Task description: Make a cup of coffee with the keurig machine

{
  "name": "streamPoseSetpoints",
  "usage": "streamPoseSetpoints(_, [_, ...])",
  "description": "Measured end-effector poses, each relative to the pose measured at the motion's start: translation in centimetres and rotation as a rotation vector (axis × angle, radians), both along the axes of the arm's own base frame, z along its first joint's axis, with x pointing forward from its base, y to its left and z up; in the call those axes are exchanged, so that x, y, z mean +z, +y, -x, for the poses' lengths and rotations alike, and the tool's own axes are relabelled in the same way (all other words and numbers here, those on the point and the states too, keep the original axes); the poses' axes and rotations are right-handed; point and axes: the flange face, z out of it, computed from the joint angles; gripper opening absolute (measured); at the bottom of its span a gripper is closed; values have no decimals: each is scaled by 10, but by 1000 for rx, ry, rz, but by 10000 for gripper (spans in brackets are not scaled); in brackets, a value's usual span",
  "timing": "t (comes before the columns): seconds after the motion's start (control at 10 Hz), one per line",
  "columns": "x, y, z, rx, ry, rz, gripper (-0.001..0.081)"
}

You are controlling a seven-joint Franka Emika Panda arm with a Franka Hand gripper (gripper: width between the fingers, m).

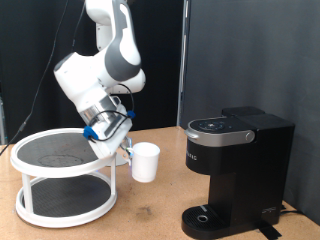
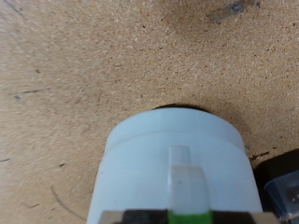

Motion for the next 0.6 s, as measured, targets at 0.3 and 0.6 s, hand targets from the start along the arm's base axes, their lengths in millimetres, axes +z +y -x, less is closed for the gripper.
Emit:
streamPoseSetpoints(0.3, [-24, 21, -16, 1, 10, 5, 7])
streamPoseSetpoints(0.6, [-46, 40, -25, 7, -20, 4, 7])
